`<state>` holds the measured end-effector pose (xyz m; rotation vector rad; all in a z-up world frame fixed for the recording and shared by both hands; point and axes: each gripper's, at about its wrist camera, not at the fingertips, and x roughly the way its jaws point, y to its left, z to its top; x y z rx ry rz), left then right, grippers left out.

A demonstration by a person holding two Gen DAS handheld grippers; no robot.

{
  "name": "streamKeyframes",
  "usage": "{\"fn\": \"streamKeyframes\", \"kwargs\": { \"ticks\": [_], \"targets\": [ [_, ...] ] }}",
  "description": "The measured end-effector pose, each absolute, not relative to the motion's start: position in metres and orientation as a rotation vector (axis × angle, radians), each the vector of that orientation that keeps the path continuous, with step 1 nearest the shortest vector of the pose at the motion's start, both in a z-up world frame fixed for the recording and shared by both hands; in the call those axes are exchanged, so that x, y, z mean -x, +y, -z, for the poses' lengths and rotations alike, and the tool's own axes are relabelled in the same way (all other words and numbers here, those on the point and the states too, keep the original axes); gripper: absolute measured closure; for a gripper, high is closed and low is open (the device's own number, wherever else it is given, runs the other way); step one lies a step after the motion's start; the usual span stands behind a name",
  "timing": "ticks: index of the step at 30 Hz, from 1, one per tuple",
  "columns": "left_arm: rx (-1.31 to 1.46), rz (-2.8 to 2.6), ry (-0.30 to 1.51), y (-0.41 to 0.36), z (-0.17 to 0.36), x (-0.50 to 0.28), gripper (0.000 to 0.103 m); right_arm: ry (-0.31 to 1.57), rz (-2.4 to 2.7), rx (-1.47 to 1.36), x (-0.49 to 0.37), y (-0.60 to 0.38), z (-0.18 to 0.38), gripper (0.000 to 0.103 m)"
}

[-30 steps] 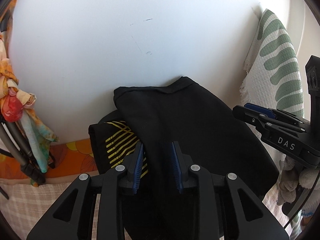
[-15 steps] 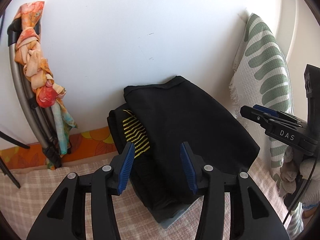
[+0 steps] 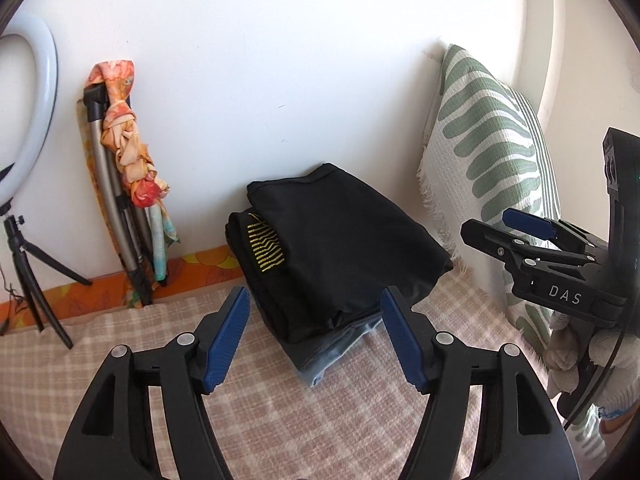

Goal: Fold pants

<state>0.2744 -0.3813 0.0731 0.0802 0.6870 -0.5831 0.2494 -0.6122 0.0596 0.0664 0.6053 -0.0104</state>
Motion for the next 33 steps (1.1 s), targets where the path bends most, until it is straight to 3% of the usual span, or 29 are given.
{"fn": "streamKeyframes", "kwargs": {
  "ticks": [4, 6, 9, 19, 33],
  "targets": [
    [-0.104, 0.6, 0.65, -0.366, -0.085, -0.242, 0.034, 0.6, 0.001, -0.063, -0.215, -0.594, -0.065, 0.012],
    [-0.118, 0.597, 0.631, -0.359, -0.09, -0.225, 0.027, 0.59, -0.009, -0.065, -0.198, -0.585, -0.065, 0.007],
    [-0.143, 0.593, 0.609, -0.349, -0.094, -0.203, 0.025, 0.582, -0.008, -0.058, -0.176, -0.569, -0.063, 0.002],
    [-0.136, 0.588, 0.594, -0.3, -0.085, -0.142, 0.023, 0.546, 0.048, -0.069, -0.111, -0.536, -0.056, 0.001],
    [-0.082, 0.535, 0.629, -0.235, -0.043, -0.114, 0.023, 0.519, 0.101, -0.08, -0.071, -0.505, -0.032, 0.0]
  ]
}}
